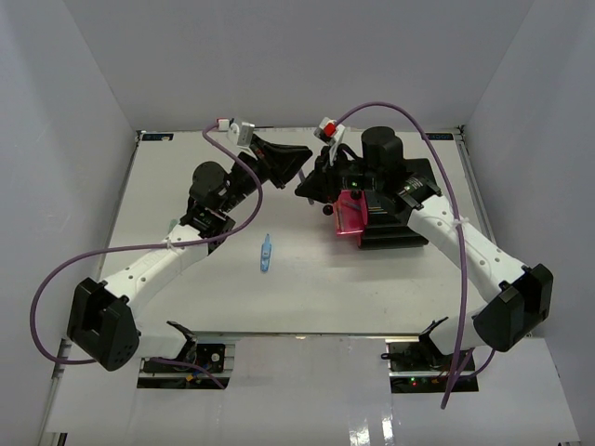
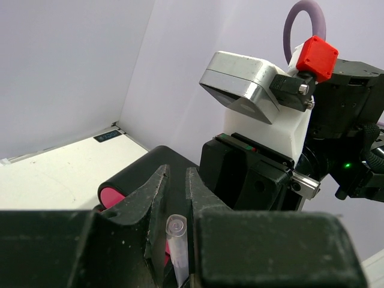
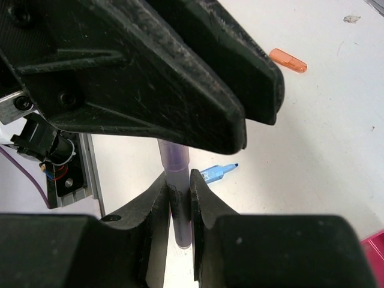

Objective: Sort the stationery into containers
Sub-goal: Close the pen cap on the pen, then place the pen in the drawer, then close the drawer in the storage box.

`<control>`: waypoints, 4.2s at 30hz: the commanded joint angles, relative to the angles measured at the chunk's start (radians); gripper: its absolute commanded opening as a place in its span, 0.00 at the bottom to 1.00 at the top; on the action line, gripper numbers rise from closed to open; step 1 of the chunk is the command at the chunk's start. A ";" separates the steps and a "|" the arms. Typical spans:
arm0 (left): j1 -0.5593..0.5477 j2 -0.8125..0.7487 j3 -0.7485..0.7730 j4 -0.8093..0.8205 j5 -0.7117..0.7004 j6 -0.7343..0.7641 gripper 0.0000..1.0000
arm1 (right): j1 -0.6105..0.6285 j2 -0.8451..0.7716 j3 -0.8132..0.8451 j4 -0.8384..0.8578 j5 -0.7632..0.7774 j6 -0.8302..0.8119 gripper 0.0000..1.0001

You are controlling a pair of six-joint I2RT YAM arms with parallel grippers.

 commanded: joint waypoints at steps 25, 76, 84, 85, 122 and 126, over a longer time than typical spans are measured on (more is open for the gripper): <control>0.148 0.099 0.518 -0.488 0.039 0.091 0.56 | -0.063 -0.150 -0.305 0.453 0.076 0.039 0.08; 0.221 -0.214 -0.206 -0.623 -0.092 0.366 0.98 | -0.071 -0.205 -0.265 0.134 0.651 0.104 0.78; 0.197 -0.059 -0.117 -0.600 0.137 0.377 0.98 | -0.324 -0.271 -0.249 0.102 0.665 0.119 0.96; 0.185 -0.039 -0.105 -0.597 0.137 0.386 0.98 | -0.356 -0.274 -0.251 0.102 0.656 0.124 0.97; 0.004 0.657 0.294 -0.385 0.313 0.625 0.68 | -0.735 -0.089 -0.435 0.201 0.226 0.352 0.94; -0.010 0.680 0.329 -0.388 0.310 0.625 0.66 | -0.727 -0.086 -0.440 0.206 0.214 0.354 0.94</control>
